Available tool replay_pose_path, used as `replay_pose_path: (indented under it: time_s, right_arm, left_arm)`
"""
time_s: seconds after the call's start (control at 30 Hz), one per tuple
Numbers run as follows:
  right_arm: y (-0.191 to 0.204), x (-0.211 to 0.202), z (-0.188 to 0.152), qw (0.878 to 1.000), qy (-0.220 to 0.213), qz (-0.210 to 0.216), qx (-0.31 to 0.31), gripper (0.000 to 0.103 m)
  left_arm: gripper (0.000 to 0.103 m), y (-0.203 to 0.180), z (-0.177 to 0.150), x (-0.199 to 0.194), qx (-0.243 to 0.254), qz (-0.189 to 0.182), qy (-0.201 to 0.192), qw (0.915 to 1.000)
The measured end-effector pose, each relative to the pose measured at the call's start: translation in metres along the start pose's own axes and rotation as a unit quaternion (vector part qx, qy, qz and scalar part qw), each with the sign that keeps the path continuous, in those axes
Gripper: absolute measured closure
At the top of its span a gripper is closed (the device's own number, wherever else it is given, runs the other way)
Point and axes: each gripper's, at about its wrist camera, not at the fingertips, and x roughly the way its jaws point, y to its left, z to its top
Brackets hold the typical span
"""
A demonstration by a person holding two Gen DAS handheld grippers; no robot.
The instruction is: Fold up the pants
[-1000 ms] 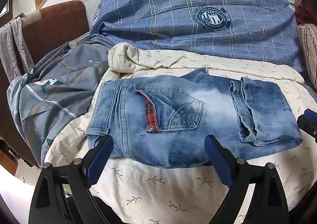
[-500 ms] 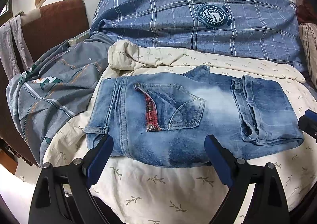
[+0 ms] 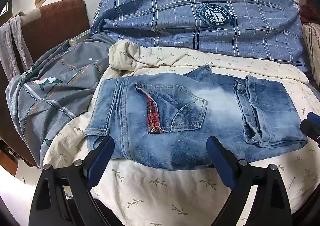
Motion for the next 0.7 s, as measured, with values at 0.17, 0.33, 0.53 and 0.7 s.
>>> replay_pose_path:
  time_s: [0.17,0.33,0.53,0.7]
  right_arm:
    - [0.0003,0.0012,-0.0002,1.0,0.001,0.0,-0.001,0.046]
    - [0.0007,0.0012,-0.0005,1.0,0.001,0.0,-0.001,0.046]
    - [0.0009,0.0014,-0.0007,1.0,0.001,0.0,-0.001,0.046]
    - [0.0018,0.0019,-0.0018,1.0,0.001,0.001,-0.001,0.046]
  left_arm:
    - [0.01,0.0004,-0.0005,0.0005,-0.001,0.0,0.0,1.0]
    - [0.01,0.0003,-0.0002,0.0005,0.0,0.0,0.001,1.0]
    - [0.01,0.0003,-0.0007,0.0007,0.0,0.0,0.002,1.0]
    - [0.01,0.0004,-0.0011,0.001,0.0,0.0,0.002,1.0]
